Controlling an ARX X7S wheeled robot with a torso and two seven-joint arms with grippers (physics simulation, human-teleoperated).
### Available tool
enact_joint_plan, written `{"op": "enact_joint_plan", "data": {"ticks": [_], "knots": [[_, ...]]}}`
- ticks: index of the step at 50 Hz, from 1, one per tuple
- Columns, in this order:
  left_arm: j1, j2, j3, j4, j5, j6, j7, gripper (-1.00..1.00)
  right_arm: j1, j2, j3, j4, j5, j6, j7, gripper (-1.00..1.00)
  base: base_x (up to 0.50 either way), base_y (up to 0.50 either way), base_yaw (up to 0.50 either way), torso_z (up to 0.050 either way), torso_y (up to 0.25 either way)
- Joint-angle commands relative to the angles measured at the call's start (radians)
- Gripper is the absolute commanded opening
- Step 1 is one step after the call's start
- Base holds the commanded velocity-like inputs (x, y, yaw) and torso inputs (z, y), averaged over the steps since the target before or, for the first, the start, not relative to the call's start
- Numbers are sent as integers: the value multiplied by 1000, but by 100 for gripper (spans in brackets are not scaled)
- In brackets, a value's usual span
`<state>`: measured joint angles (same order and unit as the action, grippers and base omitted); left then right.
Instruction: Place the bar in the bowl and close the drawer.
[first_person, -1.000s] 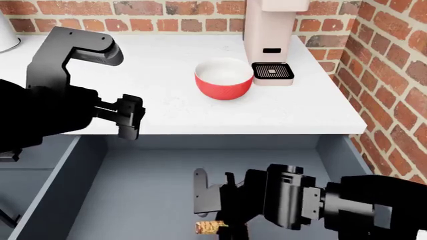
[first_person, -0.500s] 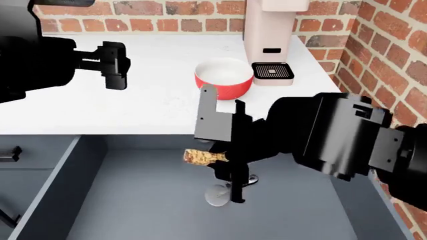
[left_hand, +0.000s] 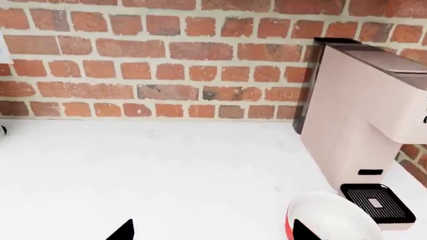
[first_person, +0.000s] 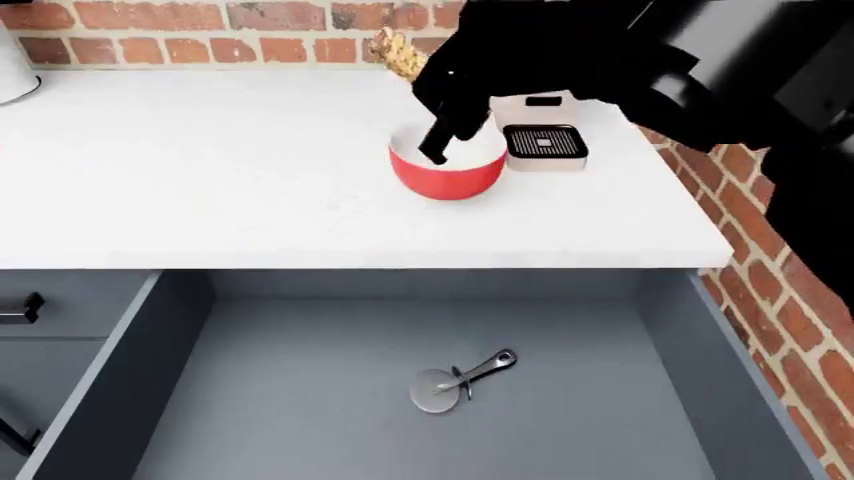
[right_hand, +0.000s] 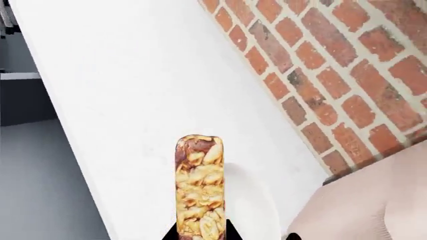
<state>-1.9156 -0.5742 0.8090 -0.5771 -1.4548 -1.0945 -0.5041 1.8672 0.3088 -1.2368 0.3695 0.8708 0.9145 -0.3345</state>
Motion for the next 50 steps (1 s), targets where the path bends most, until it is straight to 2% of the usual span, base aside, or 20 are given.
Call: {"op": "enact_joint_plan", "data": {"ticks": [1, 5, 11, 16, 23, 42, 50], "knots": [[-127, 138, 97, -317, 226, 146, 163, 100, 87, -193, 104, 474, -54, -67, 97, -100, 0, 0, 0, 0, 0], [-146, 208, 130, -474, 292, 233, 223, 100, 99, -307, 88, 773, -114, -206, 86, -100, 0, 0, 0, 0, 0], [-188, 329, 193, -726, 390, 323, 327, 100, 85, -309, -60, 808, 25, -262, 143, -100, 0, 0, 0, 0, 0], [-155, 339, 175, -730, 443, 336, 328, 100, 87, -309, -156, 819, 115, -284, 168, -100, 0, 0, 0, 0, 0], [-139, 345, 110, -731, 527, 331, 348, 100, 93, -309, -212, 836, 164, -288, 164, -100, 0, 0, 0, 2, -111], [-153, 361, -59, -730, 731, 301, 374, 100, 143, -309, -236, 830, 206, -278, 177, -100, -1, 0, 0, 12, -240], [-160, 363, -141, -730, 791, 296, 372, 100, 156, -309, -224, 822, 260, -317, 236, -100, -2, 0, 0, 10, -176]]}}
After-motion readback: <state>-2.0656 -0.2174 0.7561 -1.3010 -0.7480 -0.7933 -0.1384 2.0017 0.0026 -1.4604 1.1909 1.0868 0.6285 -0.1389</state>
